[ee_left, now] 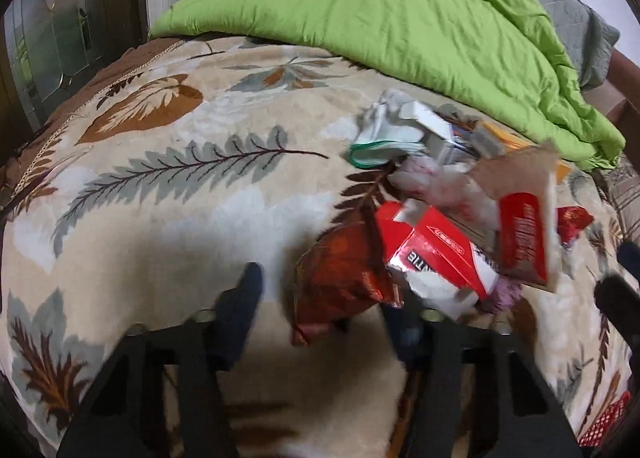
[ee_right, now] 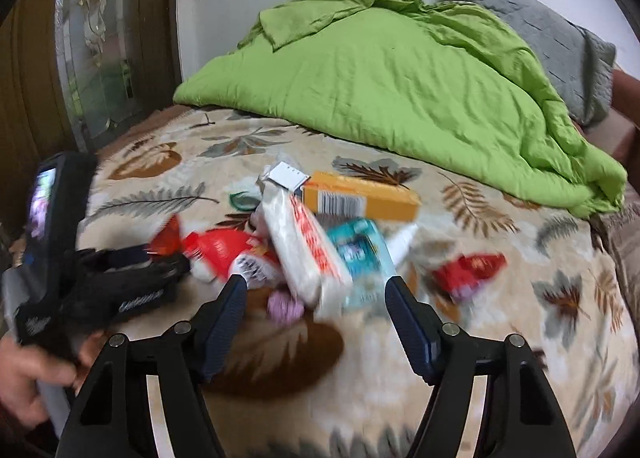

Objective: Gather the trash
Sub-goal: 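Grasp the red snack wrapper with the left tool while the right tool grasps the white tissue pack, then carry both items to the red wastebasket and release them inside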

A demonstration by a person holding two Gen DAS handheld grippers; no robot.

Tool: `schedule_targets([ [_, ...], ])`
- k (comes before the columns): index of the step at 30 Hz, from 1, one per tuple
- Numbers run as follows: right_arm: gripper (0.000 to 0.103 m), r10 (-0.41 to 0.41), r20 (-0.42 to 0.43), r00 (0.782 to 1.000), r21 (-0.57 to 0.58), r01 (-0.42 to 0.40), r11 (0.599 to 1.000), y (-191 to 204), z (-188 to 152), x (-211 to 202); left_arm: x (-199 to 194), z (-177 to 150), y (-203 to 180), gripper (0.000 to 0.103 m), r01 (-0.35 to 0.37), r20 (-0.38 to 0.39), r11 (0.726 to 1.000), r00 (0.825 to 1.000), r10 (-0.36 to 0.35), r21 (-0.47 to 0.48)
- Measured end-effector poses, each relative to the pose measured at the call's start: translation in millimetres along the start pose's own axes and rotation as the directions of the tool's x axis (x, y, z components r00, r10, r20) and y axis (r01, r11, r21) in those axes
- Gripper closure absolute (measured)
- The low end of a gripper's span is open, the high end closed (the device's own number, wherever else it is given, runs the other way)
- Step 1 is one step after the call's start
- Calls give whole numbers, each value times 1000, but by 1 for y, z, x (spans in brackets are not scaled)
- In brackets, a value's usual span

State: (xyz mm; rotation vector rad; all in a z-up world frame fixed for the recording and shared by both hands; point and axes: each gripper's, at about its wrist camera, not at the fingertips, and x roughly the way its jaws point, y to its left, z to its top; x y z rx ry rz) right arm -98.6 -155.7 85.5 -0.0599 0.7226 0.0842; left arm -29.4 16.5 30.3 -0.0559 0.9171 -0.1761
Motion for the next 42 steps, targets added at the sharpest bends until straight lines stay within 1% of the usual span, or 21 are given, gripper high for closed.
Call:
schedule_targets([
  [1,29,-3,-4,1000,-9,3,1000,1,6,10,3,2,3,61,9,-8,1000,1000,-9,-10],
  [2,29,-8,-10,1000,-14,8,1000,3,9,19,5,2,5,68,15,-13,1000,1000,-15,-17],
  [3,33,-24,-22,999,-23,24,999,5,12,30,6,2,6,72,17,-17,1000,1000,-17,-24],
  [4,39,-40,-37,998,-26,39,999,5,14,41,6,2,7,72,15,-15,1000,1000,-15,-22],
  [5,43,-39,-51,998,-17,38,999,3,14,49,6,2,7,72,16,-12,1000,1000,-16,-19],
  [7,67,-14,-79,997,14,15,1000,-1,10,60,5,1,7,73,16,-5,1000,1000,-16,-10],
  [8,67,-17,-78,997,22,19,1000,-3,7,62,4,1,7,74,18,0,1000,1000,-18,-10],
  [9,68,-14,-59,998,33,16,999,-5,6,59,3,1,7,75,19,6,1000,1000,-19,-10],
  [11,69,3,-9,1000,60,-3,998,-9,5,46,-4,2,7,75,19,34,1000,999,-19,-3],
  [14,69,4,59,998,82,-9,997,-12,2,26,-17,3,6,75,41,76,999,996,-40,-7],
  [17,69,19,89,996,117,-30,993,-14,-2,12,-30,1,1,75,88,112,996,990,-89,11],
  [20,69,30,125,992,144,-48,988,-16,-5,0,-46,-1,-5,75,158,161,987,974,-162,38],
  [22,69,34,144,989,168,-58,984,-19,-6,-7,-53,-2,-9,75,200,174,978,963,-207,58],
  [24,69,43,151,988,191,-72,979,-22,-9,-11,-58,-4,-14,75,241,180,967,951,-252,80],
  [27,69,53,159,986,238,-91,967,-30,-13,-19,-63,-7,-25,75,268,183,956,941,-286,121],
  [32,69,78,169,983,319,-130,939,-49,-27,-39,-70,-19,-50,75,305,162,936,929,-333,178],
  [35,69,74,179,981,351,-134,927,-59,-38,-54,-75,-27,-64,75,324,156,924,921,-357,206],
  [42,69,64,187,980,399,-135,907,-85,-60,-89,-96,-47,-96,75,415,117,879,886,-450,235],
])
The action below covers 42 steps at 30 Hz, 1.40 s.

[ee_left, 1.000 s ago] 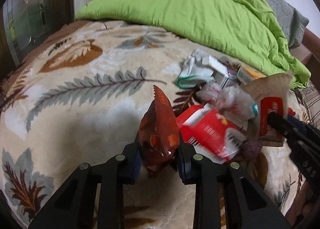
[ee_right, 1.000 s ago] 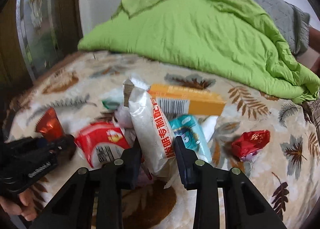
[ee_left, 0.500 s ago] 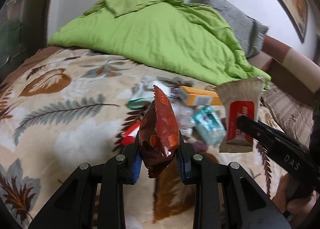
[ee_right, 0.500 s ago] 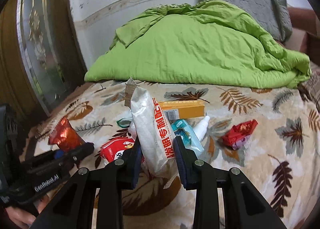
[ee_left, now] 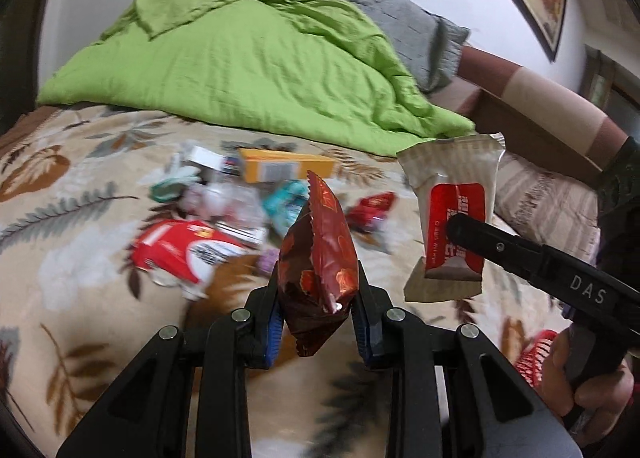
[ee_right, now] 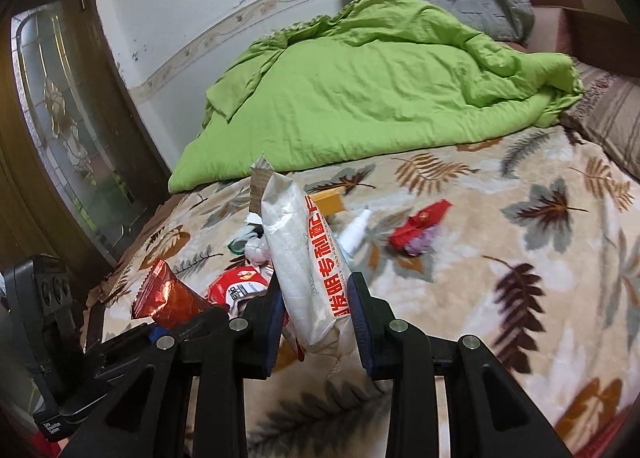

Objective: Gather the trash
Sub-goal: 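Carry both items to the red wastebasket and release them inside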

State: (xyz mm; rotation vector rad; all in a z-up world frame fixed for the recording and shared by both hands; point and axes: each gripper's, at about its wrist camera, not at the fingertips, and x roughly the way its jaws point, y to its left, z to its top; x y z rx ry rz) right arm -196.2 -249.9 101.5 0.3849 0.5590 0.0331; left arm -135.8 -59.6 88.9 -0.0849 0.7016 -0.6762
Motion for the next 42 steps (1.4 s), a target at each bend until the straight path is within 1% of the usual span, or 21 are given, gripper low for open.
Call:
schedule_targets([
  [8,69,9,18,1000,78,-10,997,-31,-8,-54,-12,-7,-45,75,64,-27,996,998,-62,68],
  [12,69,4,36,999,119,-8,993,-49,-9,-86,-18,-11,-72,75,111,-44,988,993,-106,107],
  [15,69,-19,46,999,154,11,988,-65,-12,-109,-22,-13,-95,75,147,-56,979,989,-140,144],
  [17,69,-35,46,998,178,26,984,-76,-15,-124,-24,-15,-111,75,183,-68,970,982,-174,161],
  [23,69,-121,33,992,246,109,963,-111,-34,-171,-24,-23,-159,75,274,-119,938,960,-254,212],
  [26,69,-165,25,986,287,152,946,-131,-46,-196,-19,-30,-188,75,329,-162,913,941,-296,241],
  [32,69,-262,-21,965,362,252,897,-170,-74,-237,-13,-53,-244,75,436,-259,849,893,-367,299],
  [35,69,-290,-55,955,405,287,868,-187,-90,-250,-10,-66,-271,75,486,-316,813,864,-392,319],
  [36,69,-301,-65,951,414,300,859,-192,-95,-253,-8,-71,-281,75,506,-341,800,850,-401,322],
  [39,67,-320,-89,943,444,325,835,-203,-108,-261,-1,-83,-301,75,540,-391,778,824,-410,322],
  [41,67,-341,-107,934,453,351,819,-210,-115,-267,3,-90,-313,75,555,-416,765,811,-411,327],
  [42,67,-353,-112,929,458,364,811,-213,-118,-270,4,-92,-317,73,563,-425,759,805,-414,327],
])
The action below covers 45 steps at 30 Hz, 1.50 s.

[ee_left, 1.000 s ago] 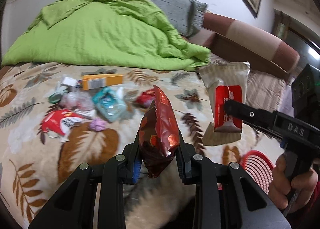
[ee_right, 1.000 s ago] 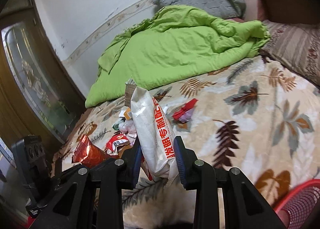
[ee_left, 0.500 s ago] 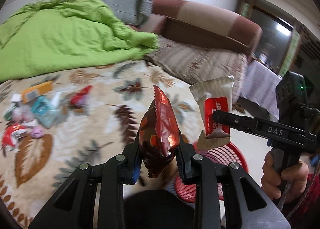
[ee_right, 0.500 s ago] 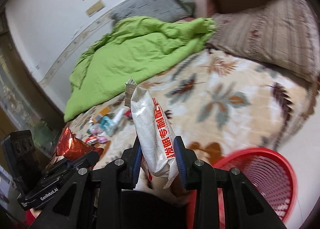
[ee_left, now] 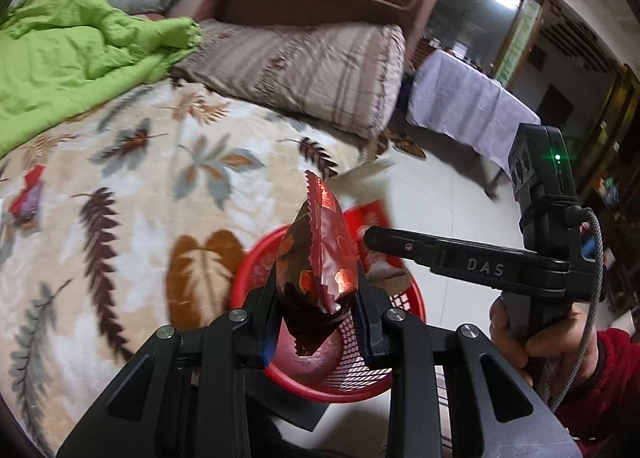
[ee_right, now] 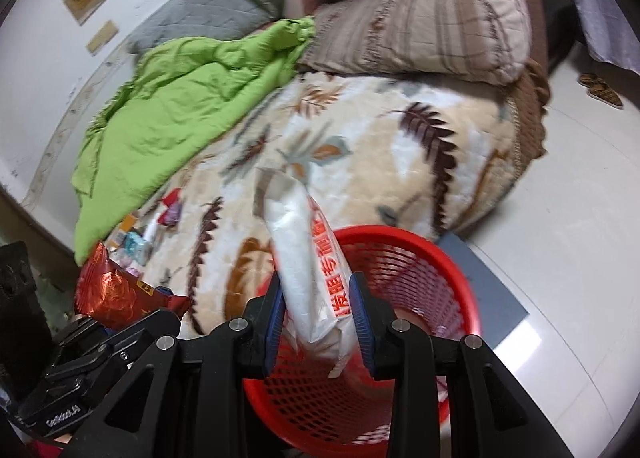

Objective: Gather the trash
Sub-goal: 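Carry both items to the red wastebasket and release them inside, then grasp the red-and-white paper box with the left tool while the right tool grasps the purple paper ball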

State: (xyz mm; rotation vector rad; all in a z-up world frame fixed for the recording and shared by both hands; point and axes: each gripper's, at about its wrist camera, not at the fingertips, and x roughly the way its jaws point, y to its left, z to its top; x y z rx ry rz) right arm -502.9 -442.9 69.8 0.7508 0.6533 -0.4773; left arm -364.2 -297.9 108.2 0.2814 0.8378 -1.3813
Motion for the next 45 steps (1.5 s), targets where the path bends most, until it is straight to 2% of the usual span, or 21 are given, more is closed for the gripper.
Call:
schedule_targets([
  [1,66,-7,1,1000,5,7,1000,-3,0,0,4,1,-2,71,9,-12,1000,1000,-9,5],
  [2,62,-13,3,1000,10,13,1000,-6,1,-1,7,2,-5,65,13,-22,1000,1000,-12,3],
  [3,55,-23,9,1000,15,23,1000,-8,1,-4,7,2,-5,58,12,-24,1000,1000,-12,-6],
  [4,50,-31,19,999,19,31,999,-10,1,-6,5,2,-6,58,13,-17,1000,1000,-13,-11],
  [8,50,-7,46,999,2,7,1000,0,8,-12,-8,6,1,58,-12,5,999,1000,12,-34],
  [12,50,49,66,997,-51,-45,998,27,15,-11,-33,7,20,55,-71,42,995,996,74,-75],
  [18,50,155,12,988,-147,-152,977,88,16,10,-89,-1,63,48,-166,108,971,977,186,-170],
  [22,50,205,-28,978,-228,-205,952,138,13,27,-126,-15,103,46,-264,122,934,946,299,-241],
  [25,49,243,-72,967,-284,-254,925,176,10,43,-155,-33,139,45,-297,122,891,927,355,-343],
  [29,49,262,-149,953,-370,-300,879,223,-1,73,-194,-55,184,45,-336,120,817,892,436,-469],
  [34,49,286,-287,914,-441,-391,808,286,-18,127,-236,-82,242,40,-402,86,690,826,557,-602],
  [35,49,291,-312,904,-455,-411,790,302,-21,141,-243,-87,255,40,-423,68,655,808,586,-626],
  [36,49,286,-337,897,-467,-423,777,313,-23,153,-247,-91,263,40,-432,54,630,796,602,-645],
  [39,49,277,-376,884,-509,-447,736,350,-31,188,-261,-106,291,40,-427,27,566,782,623,-706],
  [41,49,244,-403,882,-547,-446,709,375,-39,217,-267,-115,307,40,-430,4,526,771,637,-734],
  [45,49,187,-402,897,-606,-413,680,408,-50,259,-266,-124,330,40,-426,-23,488,771,636,-762],
])
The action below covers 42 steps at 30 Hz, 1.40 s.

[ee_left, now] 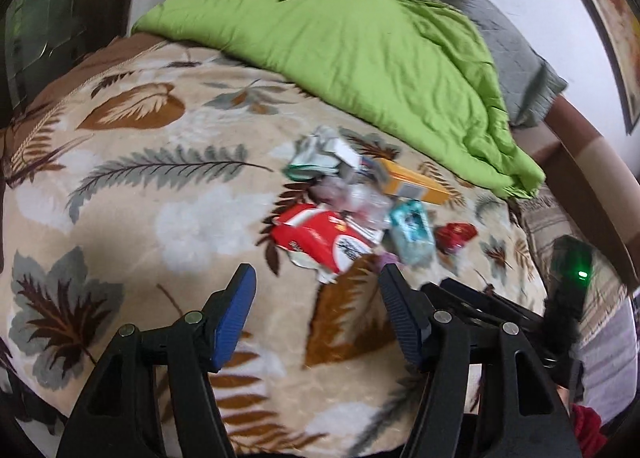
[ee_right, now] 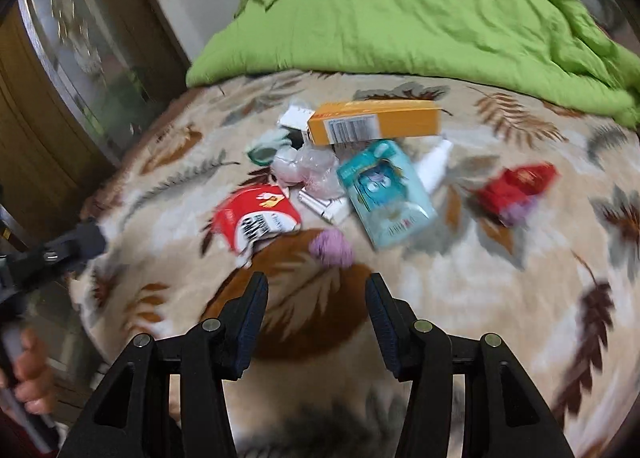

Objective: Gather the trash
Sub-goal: 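Grasp the red-and-white paper box with the left tool while the right tool grasps the purple paper ball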

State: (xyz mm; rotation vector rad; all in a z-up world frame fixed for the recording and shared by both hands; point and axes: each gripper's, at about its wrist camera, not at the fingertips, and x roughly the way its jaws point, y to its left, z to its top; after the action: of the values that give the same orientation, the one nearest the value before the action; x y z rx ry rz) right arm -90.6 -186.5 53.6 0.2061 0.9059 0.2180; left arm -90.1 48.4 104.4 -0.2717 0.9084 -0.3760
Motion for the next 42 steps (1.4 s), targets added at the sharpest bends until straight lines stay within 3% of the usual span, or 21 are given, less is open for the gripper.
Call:
schedule_targets([
  [2,49,-39,-22,999,-24,38,999,-1,7,22,11,4,6,40,-5,-18,1000,1000,5,-8],
  [5,49,-34,-47,998,-7,33,999,-8,17,43,25,7,11,39,-18,-40,1000,999,17,-18],
  [6,51,-32,-54,998,0,32,999,-10,19,50,30,8,12,39,-18,-48,1000,999,17,-23],
  [8,70,-18,-72,997,11,19,1000,-14,21,58,42,12,12,38,-20,-66,999,998,18,-32],
  [9,70,-10,-84,996,15,11,1000,-15,21,61,50,14,11,38,-23,-78,999,997,20,-34],
  [13,71,9,-35,999,45,-8,999,-19,16,42,77,23,6,36,-23,-112,999,994,19,-39],
  [19,71,14,23,1000,113,-17,993,-27,-12,1,131,23,-4,31,-85,-202,993,977,68,-78],
  [21,71,22,56,998,140,-30,990,-31,-17,-14,139,24,-11,18,-113,-175,991,980,99,-69],
  [23,71,14,85,996,151,-26,988,-33,-19,-25,148,27,-21,12,-154,-151,987,978,146,-39],
  [27,71,18,97,995,166,-34,986,-33,-27,-32,163,25,-35,11,-228,-106,972,967,233,51],
  [29,71,15,109,994,174,-34,984,-34,-29,-36,162,18,-39,19,-256,-68,962,962,263,97],
  [30,71,13,114,993,180,-33,983,-35,-31,-38,161,17,-39,31,-259,-50,960,963,266,108],
  [33,71,15,114,993,188,-36,982,-35,-32,-38,152,15,-36,53,-230,-24,966,972,234,119],
  [39,71,12,130,991,183,-36,982,-31,-36,-44,131,9,-28,67,-116,-29,989,993,119,89],
  [42,71,4,138,990,183,-30,983,-29,-40,-49,117,0,-37,71,-91,-18,988,995,94,124],
])
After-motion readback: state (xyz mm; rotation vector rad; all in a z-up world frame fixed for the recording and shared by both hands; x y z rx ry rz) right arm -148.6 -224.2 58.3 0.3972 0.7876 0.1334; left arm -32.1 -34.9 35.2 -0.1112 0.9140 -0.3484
